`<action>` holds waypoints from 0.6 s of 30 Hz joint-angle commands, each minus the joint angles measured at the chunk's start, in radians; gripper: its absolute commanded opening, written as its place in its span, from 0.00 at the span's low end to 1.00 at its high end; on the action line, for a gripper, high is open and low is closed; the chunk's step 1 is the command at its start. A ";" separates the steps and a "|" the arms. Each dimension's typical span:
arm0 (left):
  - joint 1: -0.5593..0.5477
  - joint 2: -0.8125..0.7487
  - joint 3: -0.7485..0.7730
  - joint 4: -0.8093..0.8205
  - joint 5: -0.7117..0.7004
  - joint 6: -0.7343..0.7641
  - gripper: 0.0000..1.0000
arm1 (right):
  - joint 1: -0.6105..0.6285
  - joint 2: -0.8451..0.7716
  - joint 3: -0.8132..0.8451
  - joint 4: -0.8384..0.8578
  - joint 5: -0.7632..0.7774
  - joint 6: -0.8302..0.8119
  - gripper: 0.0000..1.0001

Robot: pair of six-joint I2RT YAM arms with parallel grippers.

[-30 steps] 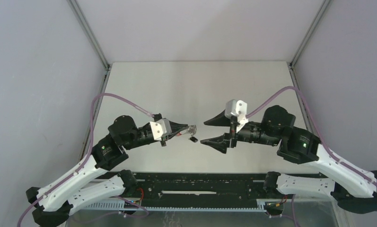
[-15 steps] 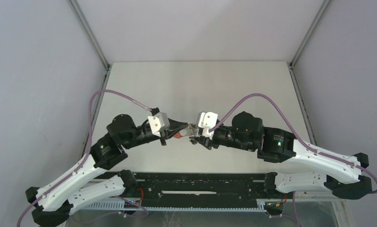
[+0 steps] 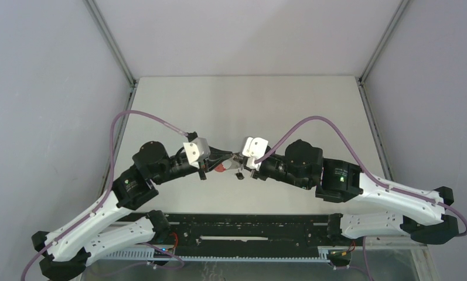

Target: Put the keys on the keyring

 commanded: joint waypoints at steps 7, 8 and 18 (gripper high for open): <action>0.001 0.009 0.069 0.048 -0.005 -0.027 0.00 | 0.015 0.022 0.036 0.052 0.015 0.007 0.16; 0.000 0.009 0.071 0.047 -0.005 -0.026 0.00 | 0.014 0.024 0.036 0.049 0.015 0.008 0.15; 0.000 0.001 0.080 0.047 0.004 -0.024 0.00 | 0.010 0.033 0.036 0.039 0.101 0.018 0.07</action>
